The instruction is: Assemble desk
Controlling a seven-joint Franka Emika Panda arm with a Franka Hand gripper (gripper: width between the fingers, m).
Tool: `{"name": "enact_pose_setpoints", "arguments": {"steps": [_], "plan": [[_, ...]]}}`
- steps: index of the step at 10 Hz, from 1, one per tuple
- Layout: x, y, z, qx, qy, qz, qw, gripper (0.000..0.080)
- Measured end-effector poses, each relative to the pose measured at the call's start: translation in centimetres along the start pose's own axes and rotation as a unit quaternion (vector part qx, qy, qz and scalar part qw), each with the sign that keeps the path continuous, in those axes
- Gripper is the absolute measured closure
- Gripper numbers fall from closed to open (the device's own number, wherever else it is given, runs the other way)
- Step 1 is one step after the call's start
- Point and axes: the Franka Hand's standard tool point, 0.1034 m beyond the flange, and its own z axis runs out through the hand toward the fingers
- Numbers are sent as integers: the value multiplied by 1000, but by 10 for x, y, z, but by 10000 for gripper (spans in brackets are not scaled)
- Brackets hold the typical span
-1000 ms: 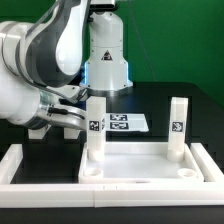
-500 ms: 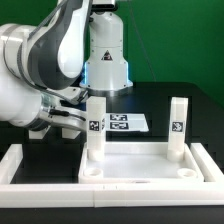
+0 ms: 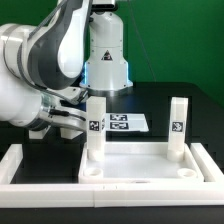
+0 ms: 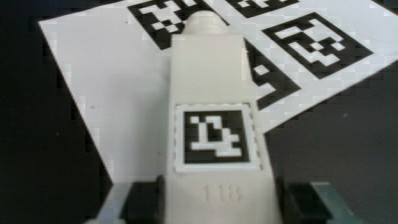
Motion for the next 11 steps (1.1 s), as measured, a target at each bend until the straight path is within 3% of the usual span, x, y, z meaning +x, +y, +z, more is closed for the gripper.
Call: {"name": "enact_pose_setpoints", "arguments": {"steps": [2,3,5,6,7,8,10,11], "plan": [[0,0,-2,0,2,0,1000,512],[-13,-2,-13,6,-9,-3,1000,512],[-53,-12,-50,18,-7,-22,1000,512],[-71,-20,-60,24,4,-29,999,512],[-77,-24,-60,24,6,-27,999,512],[-65,-26,-63,21,39,-30,999,511],[-67,-32,-66,21,107,-31,994,511],[-79,-51,-65,21,141,-16,990,511]]}}
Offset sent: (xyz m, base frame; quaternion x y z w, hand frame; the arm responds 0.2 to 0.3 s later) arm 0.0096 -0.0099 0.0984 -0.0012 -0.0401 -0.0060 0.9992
